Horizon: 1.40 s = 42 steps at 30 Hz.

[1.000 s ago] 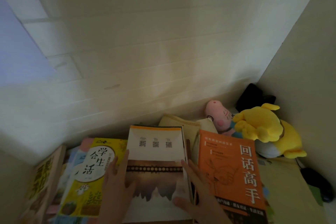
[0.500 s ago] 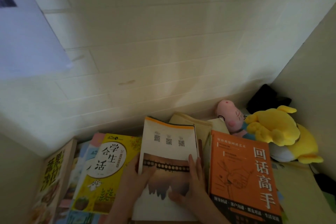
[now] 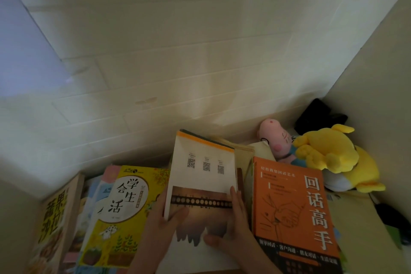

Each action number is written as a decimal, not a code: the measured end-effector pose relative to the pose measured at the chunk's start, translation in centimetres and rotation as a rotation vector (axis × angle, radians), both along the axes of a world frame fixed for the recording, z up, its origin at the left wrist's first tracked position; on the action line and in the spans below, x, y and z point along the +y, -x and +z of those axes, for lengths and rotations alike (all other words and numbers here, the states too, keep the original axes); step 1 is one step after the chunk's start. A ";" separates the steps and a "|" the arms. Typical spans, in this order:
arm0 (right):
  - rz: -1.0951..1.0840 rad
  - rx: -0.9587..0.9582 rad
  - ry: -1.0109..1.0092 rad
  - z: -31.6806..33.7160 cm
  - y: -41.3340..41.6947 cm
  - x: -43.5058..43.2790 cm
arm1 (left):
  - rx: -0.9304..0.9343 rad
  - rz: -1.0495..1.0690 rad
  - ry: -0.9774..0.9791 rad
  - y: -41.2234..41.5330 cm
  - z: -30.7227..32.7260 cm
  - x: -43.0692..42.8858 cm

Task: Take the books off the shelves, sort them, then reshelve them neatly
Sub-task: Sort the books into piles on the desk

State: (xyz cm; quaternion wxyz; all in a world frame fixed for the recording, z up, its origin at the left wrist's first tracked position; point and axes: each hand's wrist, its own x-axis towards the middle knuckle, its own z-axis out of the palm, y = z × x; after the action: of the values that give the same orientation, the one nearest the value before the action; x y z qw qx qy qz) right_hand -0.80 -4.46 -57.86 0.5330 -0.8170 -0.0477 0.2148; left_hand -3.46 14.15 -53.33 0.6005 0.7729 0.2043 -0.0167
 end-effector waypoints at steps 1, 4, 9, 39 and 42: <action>-0.019 -0.010 -0.040 0.5 0.0 0.1 | -0.025 0.013 0.027 0.2 0.4 0.2; -0.101 0.020 -0.120 2.0 -0.8 -0.1 | -0.086 0.041 0.068 0.8 1.2 1.0; -0.035 0.203 -0.440 4.6 -2.5 -2.0 | -0.151 0.074 0.083 1.1 2.4 2.0; -0.162 -0.130 -0.284 6.9 -4.6 -2.2 | -0.317 -0.020 0.125 -2.1 3.5 0.8; -0.128 -0.124 -0.280 6.3 -4.9 -2.6 | -0.317 0.004 0.106 -2.4 3.9 0.7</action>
State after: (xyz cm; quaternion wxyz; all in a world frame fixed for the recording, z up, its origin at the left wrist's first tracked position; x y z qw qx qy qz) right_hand 4.12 -7.08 -51.57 0.6504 -0.7476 -0.0579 0.1211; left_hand -1.04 14.81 -49.43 0.6653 0.7325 0.1077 0.0958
